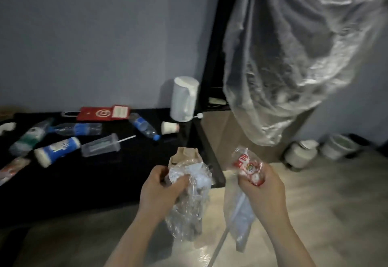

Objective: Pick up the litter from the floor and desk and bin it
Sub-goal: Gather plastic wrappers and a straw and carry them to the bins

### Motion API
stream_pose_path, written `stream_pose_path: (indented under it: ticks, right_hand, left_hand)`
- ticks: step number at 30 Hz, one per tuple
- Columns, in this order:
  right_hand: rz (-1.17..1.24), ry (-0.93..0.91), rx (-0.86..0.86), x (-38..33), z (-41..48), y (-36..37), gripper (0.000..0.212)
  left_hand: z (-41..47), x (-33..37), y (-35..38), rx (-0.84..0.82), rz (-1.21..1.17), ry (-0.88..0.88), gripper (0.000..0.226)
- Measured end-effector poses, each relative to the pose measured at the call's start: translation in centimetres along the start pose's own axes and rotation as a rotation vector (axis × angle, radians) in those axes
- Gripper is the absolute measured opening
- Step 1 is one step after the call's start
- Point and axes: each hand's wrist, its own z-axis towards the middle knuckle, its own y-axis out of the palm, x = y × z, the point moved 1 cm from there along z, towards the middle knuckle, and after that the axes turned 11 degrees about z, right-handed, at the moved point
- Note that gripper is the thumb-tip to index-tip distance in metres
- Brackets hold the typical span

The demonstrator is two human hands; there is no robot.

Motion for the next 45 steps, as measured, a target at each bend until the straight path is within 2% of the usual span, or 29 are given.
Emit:
stream_pose_path:
  ticks: [2,5,9,13,25,32,37,45]
  right_hand:
    - [-0.012,0.042,0.195,2.4,0.6,-5.8,0.027]
    - [-0.01,0.062,0.202,3.1,0.6,-7.9,0.025]
    - [-0.005,0.083,0.383,6.2,1.7,-15.4,0.019]
    - [-0.075,0.073,0.536,8.9,3.7,-22.0,0.022]
    - [-0.106,0.063,0.745,13.6,8.6,-35.7,0.034]
    - [-0.149,0.001,0.828,14.3,15.5,-39.8,0.041]
    - [-0.17,-0.017,0.859,14.8,22.4,-41.4,0.042]
    - [-0.174,0.048,0.939,18.7,31.0,-44.7,0.035]
  left_hand:
    - [0.5,2.7,5.8,-0.161,0.068,0.07,0.033]
    - [1.1,3.6,8.0,-0.175,0.066,0.092,0.031]
    - [0.9,7.5,16.8,-0.308,0.097,0.17,0.032]
    - [0.1,11.2,24.5,-0.395,0.085,0.24,0.028]
    - [-0.8,18.9,41.9,-0.61,0.151,0.367,0.034]
    - [3.3,24.3,49.8,-0.676,0.135,0.488,0.054]
    - [8.3,29.3,54.9,-0.699,0.146,0.589,0.033]
    - [14.7,34.4,63.9,-0.754,0.163,0.626,0.029]
